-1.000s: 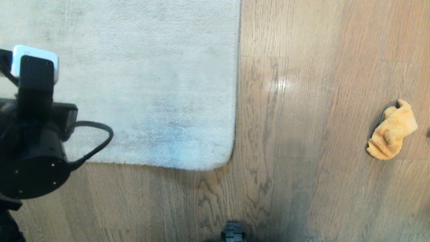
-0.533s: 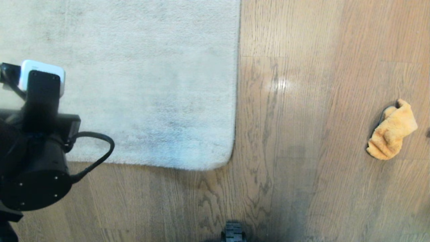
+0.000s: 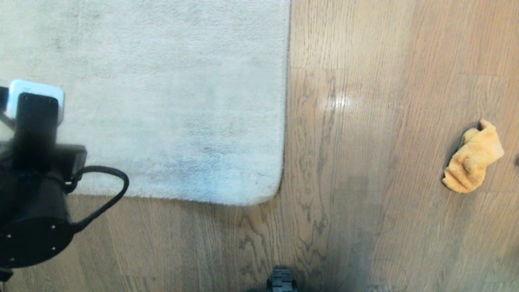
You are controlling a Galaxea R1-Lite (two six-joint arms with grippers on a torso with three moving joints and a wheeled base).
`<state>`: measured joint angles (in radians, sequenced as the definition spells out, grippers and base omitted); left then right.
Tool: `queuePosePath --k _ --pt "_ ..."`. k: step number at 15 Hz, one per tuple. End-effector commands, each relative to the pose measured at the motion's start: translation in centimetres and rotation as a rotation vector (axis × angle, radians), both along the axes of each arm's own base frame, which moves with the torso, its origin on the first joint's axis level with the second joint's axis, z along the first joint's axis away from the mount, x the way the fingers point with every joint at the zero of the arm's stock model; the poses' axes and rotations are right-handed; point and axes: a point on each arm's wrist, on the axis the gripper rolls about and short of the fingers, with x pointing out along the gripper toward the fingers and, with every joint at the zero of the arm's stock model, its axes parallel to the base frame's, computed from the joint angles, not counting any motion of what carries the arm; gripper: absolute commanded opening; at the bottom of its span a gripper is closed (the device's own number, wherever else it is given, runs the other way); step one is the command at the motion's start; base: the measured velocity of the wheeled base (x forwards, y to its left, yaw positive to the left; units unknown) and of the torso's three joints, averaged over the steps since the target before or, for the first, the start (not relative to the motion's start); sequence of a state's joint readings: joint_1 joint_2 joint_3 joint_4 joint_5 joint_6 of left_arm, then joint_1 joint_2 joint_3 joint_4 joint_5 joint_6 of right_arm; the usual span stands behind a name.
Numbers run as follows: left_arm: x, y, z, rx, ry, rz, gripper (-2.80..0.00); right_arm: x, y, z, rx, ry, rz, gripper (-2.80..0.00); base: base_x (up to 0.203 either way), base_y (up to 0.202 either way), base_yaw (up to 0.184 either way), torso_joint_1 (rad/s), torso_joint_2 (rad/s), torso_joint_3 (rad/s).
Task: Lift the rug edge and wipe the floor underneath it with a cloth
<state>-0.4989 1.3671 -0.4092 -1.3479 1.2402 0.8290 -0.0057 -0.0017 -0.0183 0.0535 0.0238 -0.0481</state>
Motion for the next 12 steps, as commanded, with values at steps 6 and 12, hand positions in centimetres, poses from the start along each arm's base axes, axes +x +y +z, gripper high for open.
queuePosePath --k 6,12 --pt "-1.7 0.6 -2.3 0.020 -0.008 -0.234 -2.80 0.0 0.0 0.0 -0.001 0.003 0.000 -2.80 0.000 0.000 0.000 0.000 0.00 0.000" --pt "-0.8 -0.4 -4.5 -0.080 0.107 -0.604 -2.80 0.0 0.0 0.1 -0.001 0.002 0.000 -2.80 0.000 0.000 0.000 0.000 0.00 0.000"
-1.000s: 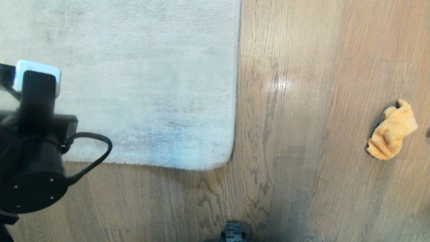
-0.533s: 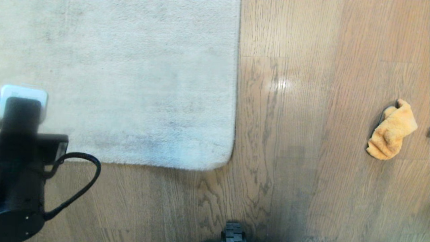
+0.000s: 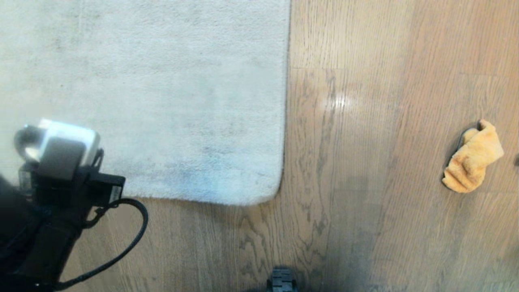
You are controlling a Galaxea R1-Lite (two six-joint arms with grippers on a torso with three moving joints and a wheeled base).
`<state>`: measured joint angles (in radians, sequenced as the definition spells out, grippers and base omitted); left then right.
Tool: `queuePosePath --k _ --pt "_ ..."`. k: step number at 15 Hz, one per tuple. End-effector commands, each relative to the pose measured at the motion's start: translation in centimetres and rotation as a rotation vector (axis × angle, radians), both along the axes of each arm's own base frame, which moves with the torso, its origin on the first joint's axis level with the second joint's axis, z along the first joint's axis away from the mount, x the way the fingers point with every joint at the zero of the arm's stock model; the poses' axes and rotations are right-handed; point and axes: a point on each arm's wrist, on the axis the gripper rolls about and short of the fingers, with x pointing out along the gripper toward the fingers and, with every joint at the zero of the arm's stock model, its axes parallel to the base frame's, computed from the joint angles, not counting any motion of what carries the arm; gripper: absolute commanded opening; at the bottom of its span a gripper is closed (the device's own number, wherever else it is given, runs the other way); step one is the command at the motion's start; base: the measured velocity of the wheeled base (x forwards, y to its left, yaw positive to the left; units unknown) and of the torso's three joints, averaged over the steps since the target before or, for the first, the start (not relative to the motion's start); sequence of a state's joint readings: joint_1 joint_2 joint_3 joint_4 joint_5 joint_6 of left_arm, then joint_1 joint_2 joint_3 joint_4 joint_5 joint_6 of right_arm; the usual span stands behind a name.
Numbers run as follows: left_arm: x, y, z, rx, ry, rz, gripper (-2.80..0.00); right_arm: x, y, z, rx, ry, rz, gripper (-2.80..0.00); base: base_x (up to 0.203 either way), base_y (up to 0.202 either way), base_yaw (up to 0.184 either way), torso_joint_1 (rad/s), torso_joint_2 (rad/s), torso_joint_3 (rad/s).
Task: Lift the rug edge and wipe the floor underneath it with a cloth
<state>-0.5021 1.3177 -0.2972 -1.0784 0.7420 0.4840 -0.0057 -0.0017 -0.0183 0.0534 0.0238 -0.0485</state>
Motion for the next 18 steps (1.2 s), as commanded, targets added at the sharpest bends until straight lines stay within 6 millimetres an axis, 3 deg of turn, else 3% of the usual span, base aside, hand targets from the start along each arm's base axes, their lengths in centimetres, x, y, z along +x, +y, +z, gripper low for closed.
queuePosePath --k 1,4,7,14,18 --pt "-0.2 -0.3 -0.8 -0.061 0.086 -0.185 -2.80 0.0 0.0 0.0 -0.001 0.002 0.000 -2.80 0.000 0.000 0.000 0.000 0.00 0.000" --pt "-0.5 -0.7 -1.8 -0.148 0.216 -0.482 -2.80 0.0 0.0 0.0 -0.001 0.003 0.000 -2.80 0.000 0.000 0.000 0.000 0.00 0.000" --pt "-0.8 -0.9 -3.1 -0.163 0.357 -0.642 -2.80 0.0 0.0 0.0 -0.001 0.003 0.000 -2.80 0.000 0.000 0.000 0.000 0.00 0.000" --pt "0.5 -1.9 -6.9 -0.146 0.597 -0.719 -2.80 0.0 0.0 0.0 -0.001 0.003 0.000 -2.80 0.000 0.000 0.000 0.000 0.00 0.000" --pt "2.5 -3.0 -9.4 -0.137 0.678 -0.704 -2.80 0.0 0.0 0.0 -0.001 0.003 0.000 -2.80 0.000 0.000 0.000 0.000 0.00 0.000"
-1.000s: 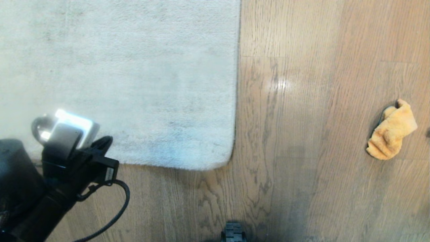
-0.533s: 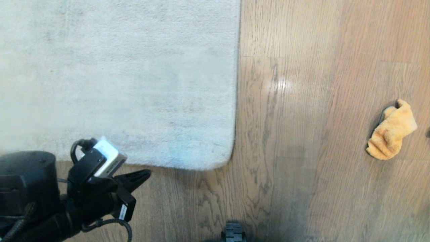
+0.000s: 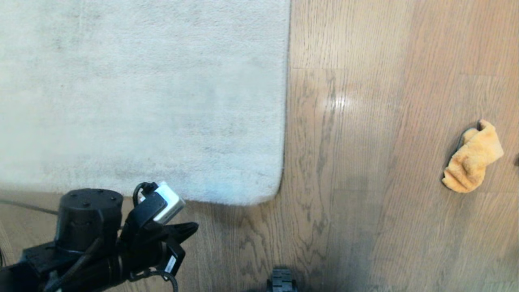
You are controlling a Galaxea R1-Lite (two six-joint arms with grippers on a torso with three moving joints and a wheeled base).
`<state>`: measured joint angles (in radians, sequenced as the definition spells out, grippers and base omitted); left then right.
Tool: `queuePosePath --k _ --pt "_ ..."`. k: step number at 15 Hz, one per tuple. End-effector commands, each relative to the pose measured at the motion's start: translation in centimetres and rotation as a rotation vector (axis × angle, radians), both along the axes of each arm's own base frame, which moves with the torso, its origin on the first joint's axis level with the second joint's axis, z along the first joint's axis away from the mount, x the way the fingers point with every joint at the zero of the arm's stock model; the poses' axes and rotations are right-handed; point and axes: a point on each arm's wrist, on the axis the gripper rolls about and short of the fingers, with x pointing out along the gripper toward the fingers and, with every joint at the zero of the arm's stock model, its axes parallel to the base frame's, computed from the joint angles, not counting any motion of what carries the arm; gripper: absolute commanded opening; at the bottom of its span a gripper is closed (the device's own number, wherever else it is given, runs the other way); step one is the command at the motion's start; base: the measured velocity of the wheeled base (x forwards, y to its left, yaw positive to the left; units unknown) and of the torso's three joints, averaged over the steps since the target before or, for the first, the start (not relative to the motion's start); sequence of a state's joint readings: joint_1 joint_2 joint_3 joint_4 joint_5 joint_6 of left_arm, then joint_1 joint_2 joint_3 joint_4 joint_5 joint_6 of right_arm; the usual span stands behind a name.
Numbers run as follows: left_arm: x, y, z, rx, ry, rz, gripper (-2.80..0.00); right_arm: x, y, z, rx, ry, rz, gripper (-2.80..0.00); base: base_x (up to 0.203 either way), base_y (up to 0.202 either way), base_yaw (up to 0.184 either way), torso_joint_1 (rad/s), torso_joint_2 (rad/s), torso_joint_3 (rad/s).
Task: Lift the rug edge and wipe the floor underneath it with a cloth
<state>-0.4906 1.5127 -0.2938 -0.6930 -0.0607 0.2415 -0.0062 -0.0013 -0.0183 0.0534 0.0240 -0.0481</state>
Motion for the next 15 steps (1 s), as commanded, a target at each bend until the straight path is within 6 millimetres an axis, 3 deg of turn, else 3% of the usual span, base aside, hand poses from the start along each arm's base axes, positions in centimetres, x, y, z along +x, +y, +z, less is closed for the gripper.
queuePosePath --k 1,7,10,15 --pt "1.6 -0.7 -2.3 0.037 0.069 0.007 -2.80 0.0 0.0 0.0 -0.001 0.002 0.001 -2.80 0.000 0.000 0.000 0.000 0.00 0.000" --pt "7.6 -2.1 -5.2 0.003 -0.003 0.059 -2.80 0.0 0.0 0.0 -0.001 0.002 0.001 -2.80 0.000 0.000 0.000 0.000 0.00 0.000" --pt "11.4 -3.5 -5.2 -0.063 -0.103 0.053 -2.80 0.0 0.0 0.0 -0.001 0.002 0.001 -2.80 0.000 0.000 0.000 0.000 0.00 0.000" --pt "13.6 -4.9 -5.8 -0.142 -0.141 -0.058 -2.80 0.0 0.0 0.0 -0.001 0.003 0.001 -2.80 0.000 0.000 0.000 0.000 0.00 0.000"
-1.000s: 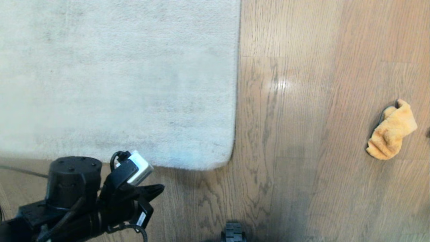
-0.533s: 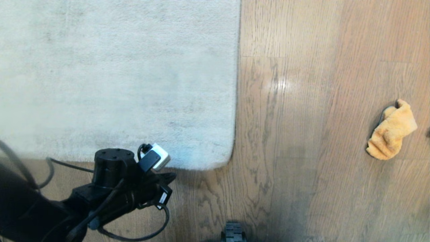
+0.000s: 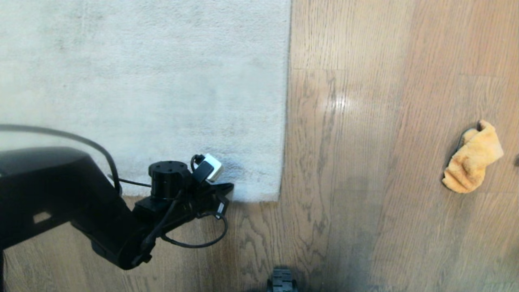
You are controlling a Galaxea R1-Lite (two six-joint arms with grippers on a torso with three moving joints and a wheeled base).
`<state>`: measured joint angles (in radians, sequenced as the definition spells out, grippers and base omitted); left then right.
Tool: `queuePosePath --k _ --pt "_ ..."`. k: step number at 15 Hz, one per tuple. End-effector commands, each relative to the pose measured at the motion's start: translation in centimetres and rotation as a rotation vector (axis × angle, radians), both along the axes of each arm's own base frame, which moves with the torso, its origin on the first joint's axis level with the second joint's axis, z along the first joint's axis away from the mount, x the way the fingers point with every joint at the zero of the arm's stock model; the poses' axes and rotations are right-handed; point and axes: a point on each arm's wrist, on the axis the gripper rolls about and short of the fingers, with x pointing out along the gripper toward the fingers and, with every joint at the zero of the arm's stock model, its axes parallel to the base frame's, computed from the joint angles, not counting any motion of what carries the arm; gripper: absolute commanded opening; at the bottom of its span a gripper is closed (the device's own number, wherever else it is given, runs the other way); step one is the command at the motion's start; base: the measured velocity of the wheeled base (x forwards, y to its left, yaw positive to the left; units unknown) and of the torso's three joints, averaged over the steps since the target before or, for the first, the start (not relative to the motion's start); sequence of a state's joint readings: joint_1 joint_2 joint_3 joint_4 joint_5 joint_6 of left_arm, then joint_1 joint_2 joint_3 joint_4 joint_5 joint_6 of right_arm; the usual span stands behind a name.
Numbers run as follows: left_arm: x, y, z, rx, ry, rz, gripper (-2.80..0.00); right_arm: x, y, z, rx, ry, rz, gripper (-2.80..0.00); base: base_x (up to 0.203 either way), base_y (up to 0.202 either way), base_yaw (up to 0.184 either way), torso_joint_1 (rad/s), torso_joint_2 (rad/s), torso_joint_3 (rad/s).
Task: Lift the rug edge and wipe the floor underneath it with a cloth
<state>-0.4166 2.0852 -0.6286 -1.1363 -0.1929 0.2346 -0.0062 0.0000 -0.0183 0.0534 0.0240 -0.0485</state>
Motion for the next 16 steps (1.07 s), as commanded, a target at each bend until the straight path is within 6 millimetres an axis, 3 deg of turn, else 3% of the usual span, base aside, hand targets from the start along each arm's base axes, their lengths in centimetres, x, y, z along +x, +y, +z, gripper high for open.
queuePosePath --k 1,12,16 --pt "0.5 -0.6 -1.3 0.003 0.016 -0.021 -2.80 0.0 0.0 0.0 -0.001 0.002 0.001 -2.80 0.000 0.000 0.000 0.000 0.00 0.000" --pt "-0.8 -1.6 0.1 -0.075 0.034 -0.082 -2.80 0.0 0.0 0.0 -0.001 0.000 0.001 -2.80 0.000 0.000 0.000 0.000 0.00 0.000" --pt "-3.4 0.1 1.5 -0.085 0.058 -0.060 -2.80 0.0 0.0 0.0 -0.001 0.002 0.001 -2.80 0.000 0.000 0.000 0.000 0.00 0.000"
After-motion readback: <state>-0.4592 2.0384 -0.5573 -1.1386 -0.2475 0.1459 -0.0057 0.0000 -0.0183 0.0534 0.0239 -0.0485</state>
